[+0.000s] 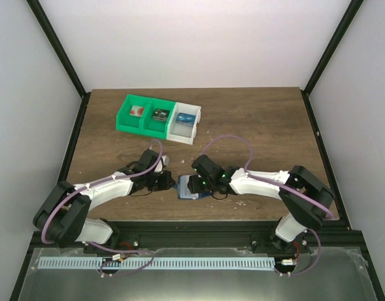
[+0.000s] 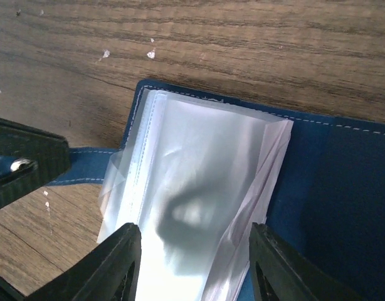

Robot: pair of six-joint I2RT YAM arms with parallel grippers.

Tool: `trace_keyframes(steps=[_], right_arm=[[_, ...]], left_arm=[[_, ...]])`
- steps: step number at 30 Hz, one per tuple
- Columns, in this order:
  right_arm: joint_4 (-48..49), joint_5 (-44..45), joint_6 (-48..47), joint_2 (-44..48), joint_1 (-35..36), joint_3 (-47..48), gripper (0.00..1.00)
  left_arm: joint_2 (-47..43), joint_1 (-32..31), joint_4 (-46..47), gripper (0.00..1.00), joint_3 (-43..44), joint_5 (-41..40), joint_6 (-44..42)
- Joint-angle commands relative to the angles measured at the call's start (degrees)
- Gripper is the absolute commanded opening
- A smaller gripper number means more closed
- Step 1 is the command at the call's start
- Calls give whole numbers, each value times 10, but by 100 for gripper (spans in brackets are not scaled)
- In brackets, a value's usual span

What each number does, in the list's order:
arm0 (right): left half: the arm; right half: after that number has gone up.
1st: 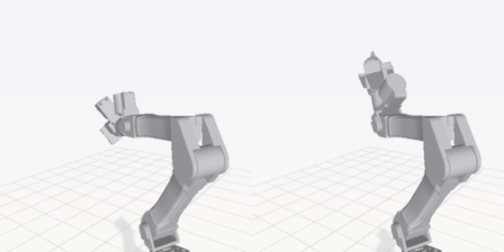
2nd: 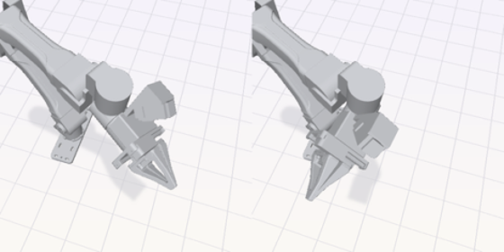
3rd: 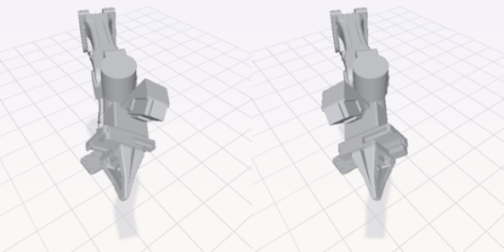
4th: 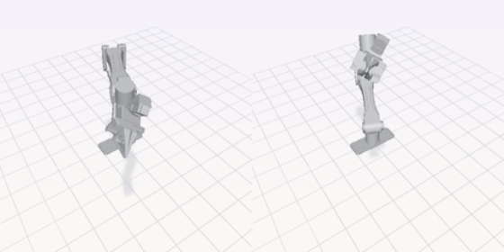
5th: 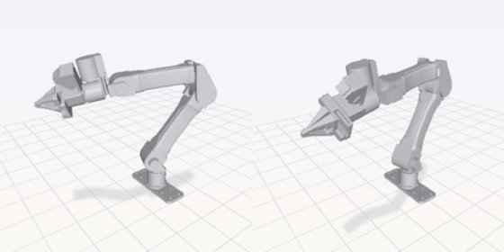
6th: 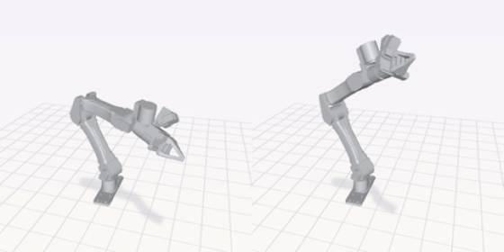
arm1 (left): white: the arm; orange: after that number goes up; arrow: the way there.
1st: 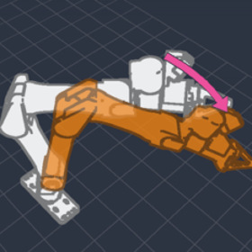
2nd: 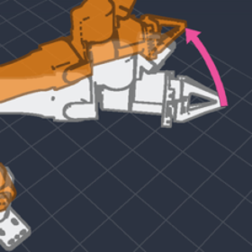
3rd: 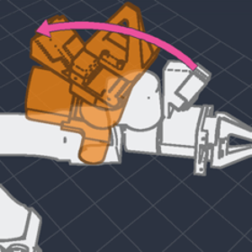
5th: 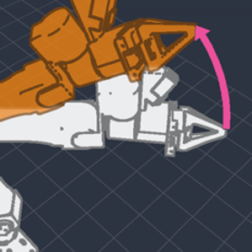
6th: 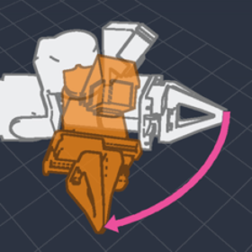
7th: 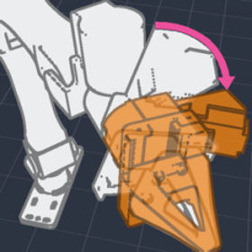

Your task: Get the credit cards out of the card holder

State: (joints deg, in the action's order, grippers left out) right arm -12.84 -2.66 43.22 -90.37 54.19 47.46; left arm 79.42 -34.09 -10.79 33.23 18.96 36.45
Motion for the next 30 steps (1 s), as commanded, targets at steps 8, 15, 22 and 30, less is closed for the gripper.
trace_keyframes(steps=[8, 15, 22, 30], right_arm=[[-15, 15, -4, 33, 2, 1, 64], [-4, -1, -7, 25, 3, -11, 66], [-19, 35, -13, 24, 3, -15, 60], [-54, 63, -13, 44, 3, -11, 65]], left_arm=[[-85, 1, 30, 0, 10, 65, 54], [-96, 1, 34, 0, 7, 72, 65], [-97, 1, 27, 0, 7, 74, 61], [-101, 1, 1, 0, 11, 52, 46]])
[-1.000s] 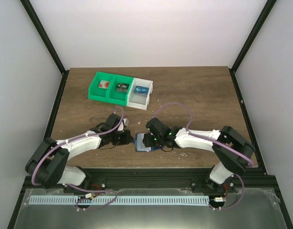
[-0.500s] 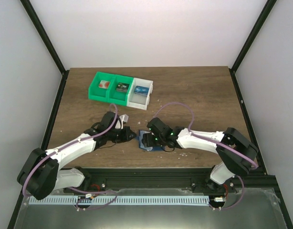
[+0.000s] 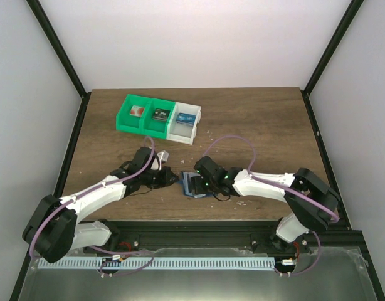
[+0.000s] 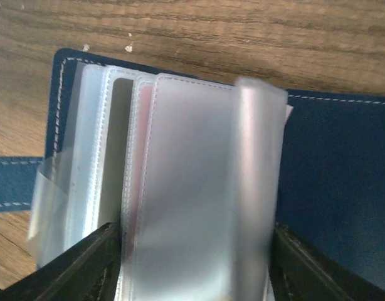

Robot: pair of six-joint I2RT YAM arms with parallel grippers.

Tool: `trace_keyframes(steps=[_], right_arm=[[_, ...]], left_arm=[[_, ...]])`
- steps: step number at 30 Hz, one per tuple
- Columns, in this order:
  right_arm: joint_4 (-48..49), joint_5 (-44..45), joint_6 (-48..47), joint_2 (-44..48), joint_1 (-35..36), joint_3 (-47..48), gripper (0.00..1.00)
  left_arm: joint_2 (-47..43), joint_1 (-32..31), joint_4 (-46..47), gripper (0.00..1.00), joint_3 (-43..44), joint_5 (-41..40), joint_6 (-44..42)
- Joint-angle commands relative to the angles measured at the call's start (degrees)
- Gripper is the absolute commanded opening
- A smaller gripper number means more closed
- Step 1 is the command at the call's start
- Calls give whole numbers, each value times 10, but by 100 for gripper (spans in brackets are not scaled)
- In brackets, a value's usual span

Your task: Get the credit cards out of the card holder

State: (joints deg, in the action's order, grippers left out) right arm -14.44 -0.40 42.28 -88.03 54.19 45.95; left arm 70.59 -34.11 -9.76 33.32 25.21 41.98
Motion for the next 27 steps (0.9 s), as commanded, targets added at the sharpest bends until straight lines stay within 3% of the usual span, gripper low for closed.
trace_keyframes(steps=[1, 5, 12, 16, 27], right_arm=[[-50, 52, -4, 25, 3, 8, 66], [-83, 82, -5, 42, 3, 9, 64], [-57, 67, -12, 49, 3, -17, 58], [-72, 84, -13, 55, 3, -11, 66], [-106, 105, -34, 80, 3, 13, 72]], left_arm=[[-14, 1, -10, 0, 7, -13, -9], [-16, 1, 2, 0, -6, -10, -8], [-13, 1, -7, 0, -9, -13, -16], [-14, 1, -6, 0, -8, -17, -15], [-7, 1, -32, 0, -9, -49, -40]])
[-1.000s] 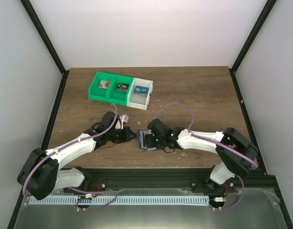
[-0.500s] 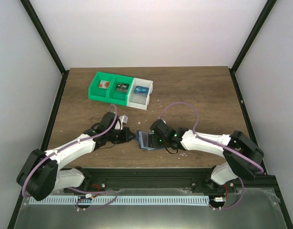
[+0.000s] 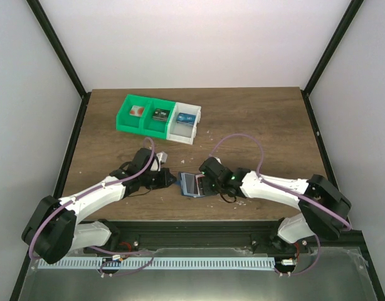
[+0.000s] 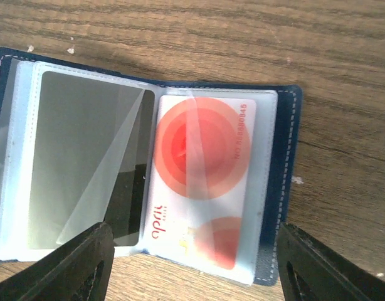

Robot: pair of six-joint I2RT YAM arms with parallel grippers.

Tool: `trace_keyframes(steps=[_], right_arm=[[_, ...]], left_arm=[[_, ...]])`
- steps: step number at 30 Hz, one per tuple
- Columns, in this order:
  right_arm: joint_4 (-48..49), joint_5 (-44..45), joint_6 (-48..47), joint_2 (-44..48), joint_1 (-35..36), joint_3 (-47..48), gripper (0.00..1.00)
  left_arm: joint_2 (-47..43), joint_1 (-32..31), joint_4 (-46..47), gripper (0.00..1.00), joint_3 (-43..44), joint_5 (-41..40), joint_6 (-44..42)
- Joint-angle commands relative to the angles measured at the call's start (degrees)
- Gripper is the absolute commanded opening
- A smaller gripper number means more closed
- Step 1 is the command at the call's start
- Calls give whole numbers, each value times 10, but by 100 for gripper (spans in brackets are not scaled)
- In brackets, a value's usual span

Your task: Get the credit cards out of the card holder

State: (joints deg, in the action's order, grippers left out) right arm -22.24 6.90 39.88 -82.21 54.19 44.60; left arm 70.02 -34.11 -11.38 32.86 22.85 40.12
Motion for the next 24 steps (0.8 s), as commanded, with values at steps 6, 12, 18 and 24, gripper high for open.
trace_keyframes(steps=[6, 12, 18, 24], right_arm=[[3, -12, -25, 44, -23, 3, 60], [81, -115, -22, 53, -64, -42, 43], [121, -153, -23, 40, -99, -59, 39], [129, -161, -28, 40, -101, -58, 29]], left_arm=[[-7, 1, -52, 11, 3, -57, -25], [-46, 1, -60, 45, 27, -32, 5], [-52, -8, 54, 53, 3, 39, 53], [19, -16, 146, 50, -14, 90, 77]])
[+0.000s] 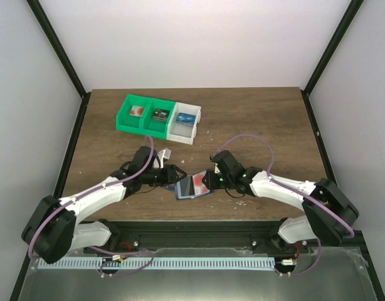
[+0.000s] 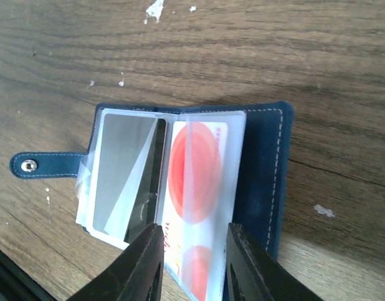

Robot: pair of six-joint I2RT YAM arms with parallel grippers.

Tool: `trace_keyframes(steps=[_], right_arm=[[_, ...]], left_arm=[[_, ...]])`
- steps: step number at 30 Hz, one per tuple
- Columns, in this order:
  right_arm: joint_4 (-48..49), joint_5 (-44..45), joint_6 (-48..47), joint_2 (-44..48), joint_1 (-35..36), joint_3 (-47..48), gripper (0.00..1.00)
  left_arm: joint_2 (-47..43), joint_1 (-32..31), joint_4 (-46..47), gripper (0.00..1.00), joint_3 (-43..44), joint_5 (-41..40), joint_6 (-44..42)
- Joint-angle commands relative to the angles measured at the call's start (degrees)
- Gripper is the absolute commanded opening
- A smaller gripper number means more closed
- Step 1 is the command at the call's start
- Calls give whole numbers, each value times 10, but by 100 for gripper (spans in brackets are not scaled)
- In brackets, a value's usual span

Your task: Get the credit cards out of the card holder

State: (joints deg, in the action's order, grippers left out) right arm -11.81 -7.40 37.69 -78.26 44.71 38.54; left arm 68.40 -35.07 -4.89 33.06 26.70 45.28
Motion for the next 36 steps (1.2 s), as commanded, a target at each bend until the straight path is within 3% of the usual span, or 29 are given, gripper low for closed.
trace_keyframes(steps=[1, 12, 25, 36], right_arm=[[29, -20, -7, 1, -6, -3, 26], [68, -32, 3, -16, -6, -51, 6], [99, -31, 16, -17, -6, -101, 6], [60, -42, 13, 25, -6, -46, 9]], left_arm=[[45, -9, 95, 49, -17, 59, 30], [110, -24, 161, 49, -27, 74, 39], [129, -24, 227, 46, -66, 80, 62], [164, -23, 263, 46, -60, 67, 67]])
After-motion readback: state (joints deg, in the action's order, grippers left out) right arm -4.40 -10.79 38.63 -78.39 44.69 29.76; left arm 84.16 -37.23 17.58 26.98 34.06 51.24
